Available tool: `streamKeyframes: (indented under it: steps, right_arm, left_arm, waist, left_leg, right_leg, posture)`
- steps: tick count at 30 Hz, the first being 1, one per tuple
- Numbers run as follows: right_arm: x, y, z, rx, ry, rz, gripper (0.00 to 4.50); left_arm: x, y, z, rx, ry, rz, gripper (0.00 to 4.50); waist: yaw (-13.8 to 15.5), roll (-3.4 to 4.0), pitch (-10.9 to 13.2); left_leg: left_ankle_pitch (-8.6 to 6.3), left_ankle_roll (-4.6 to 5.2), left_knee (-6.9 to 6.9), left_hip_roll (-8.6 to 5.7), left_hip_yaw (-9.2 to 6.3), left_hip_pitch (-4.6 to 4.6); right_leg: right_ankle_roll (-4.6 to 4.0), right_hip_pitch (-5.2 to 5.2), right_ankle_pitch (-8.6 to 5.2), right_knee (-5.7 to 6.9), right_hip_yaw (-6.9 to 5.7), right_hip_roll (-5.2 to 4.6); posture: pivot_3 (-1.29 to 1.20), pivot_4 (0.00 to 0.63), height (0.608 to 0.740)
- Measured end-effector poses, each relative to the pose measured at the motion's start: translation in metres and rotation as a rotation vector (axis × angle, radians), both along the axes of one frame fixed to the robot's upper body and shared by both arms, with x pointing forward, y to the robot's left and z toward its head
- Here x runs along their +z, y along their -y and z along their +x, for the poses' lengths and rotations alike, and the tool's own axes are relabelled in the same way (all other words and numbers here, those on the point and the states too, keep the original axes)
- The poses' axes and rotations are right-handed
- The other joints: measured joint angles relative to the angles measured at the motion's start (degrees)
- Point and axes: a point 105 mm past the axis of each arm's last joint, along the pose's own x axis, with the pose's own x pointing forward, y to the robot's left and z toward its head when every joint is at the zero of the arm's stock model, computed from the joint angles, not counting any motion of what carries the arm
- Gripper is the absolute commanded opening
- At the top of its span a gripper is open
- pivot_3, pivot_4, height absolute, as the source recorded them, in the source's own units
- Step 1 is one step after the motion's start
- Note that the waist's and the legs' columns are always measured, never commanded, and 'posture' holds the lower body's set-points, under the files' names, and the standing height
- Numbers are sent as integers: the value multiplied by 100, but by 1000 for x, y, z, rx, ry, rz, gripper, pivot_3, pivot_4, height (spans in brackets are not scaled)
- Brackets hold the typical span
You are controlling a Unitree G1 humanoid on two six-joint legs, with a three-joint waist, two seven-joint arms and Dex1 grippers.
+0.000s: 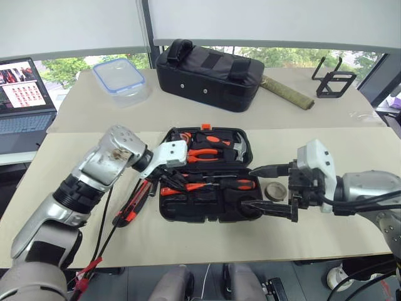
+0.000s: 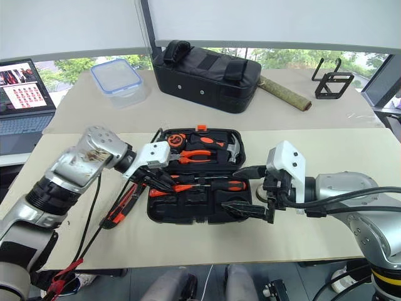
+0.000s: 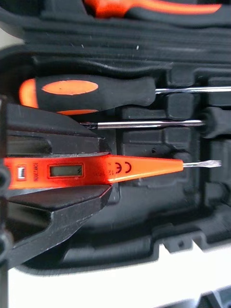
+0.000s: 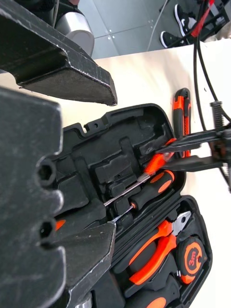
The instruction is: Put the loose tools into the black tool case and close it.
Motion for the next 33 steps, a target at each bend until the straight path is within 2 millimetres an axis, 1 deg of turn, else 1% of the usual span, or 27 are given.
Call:
streamKeyframes:
  steps: [3,6,14,17,23,25,27,29,30,32,33]
  right_arm:
    - [0,0,1,-14,4,4,4500]
    - [1,0,3,-29,17,21,4500]
    - [0,2,6,-63,25,25,4500]
    - [0,3,6,-68,25,26,4500]
    - [0,2,6,-68,28,29,4500]
    - [2,2,8,-67,33,34,4500]
    - [4,3,10,-69,40,40,4500]
    - [4,3,11,-70,40,44,4500]
    - [4,3,11,-68,37,46,4500]
    - [3,3,12,-65,30,48,4500]
    - [2,3,12,-62,26,49,4500]
  left_arm:
    - [-3,2,2,-6,1,8,383]
    - [-9,13,1,-40,11,21,383]
    - [-14,25,7,-27,45,20,383]
    - [-20,25,11,3,39,40,383]
    - [-19,23,11,12,53,60,383]
    - [-18,20,9,17,48,57,1382]
    - [-20,18,7,26,20,54,2024]
    - [-23,16,2,22,-17,43,2756]
    - [-21,16,0,24,-33,30,3190]
    - [-12,15,-2,26,-49,-5,3814]
    - [-5,11,-3,35,-56,-30,3814]
  waist:
    - [4,0,0]
    - [35,-1,-1]
    - [105,3,-4]
    - [141,2,-4]
    - [146,2,-5]
    - [130,3,-5]
    - [114,2,-4]
    - [95,2,-4]
    - [93,1,-4]
    - [92,1,-4]
    - [78,1,-3]
  left_leg:
    - [0,0,0,0,0,2]
    - [0,1,3,-2,0,4]
    - [-10,16,-2,0,-3,70]
    - [-12,20,-2,-1,-1,71]
    - [-10,17,-2,1,0,75]
    - [-11,16,-3,2,3,75]
    - [-10,16,-4,3,3,73]
    - [-10,15,-4,3,3,70]
    - [-10,15,-3,3,2,66]
    - [-10,16,-2,1,3,64]
    - [-10,16,-3,2,3,64]
  right_leg:
    - [0,1,0,0,0,0]
    - [2,9,1,-2,0,-4]
    - [6,77,0,-17,2,-2]
    - [10,76,3,-15,1,0]
    - [8,77,4,-12,5,0]
    - [8,73,4,-10,6,4]
    - [8,70,4,-10,5,6]
    - [8,67,4,-10,4,6]
    - [8,66,4,-12,3,5]
    - [8,66,4,-13,2,5]
    - [8,65,4,-16,3,5]
  posture:
    - [0,150,714]
    - [0,150,714]
    - [0,150,714]
    - [0,150,714]
    - [0,150,714]
    - [0,150,714]
    - [0,150,714]
    - [0,150,714]
    - [0,150,714]
    - [0,150,714]
    - [0,150,714]
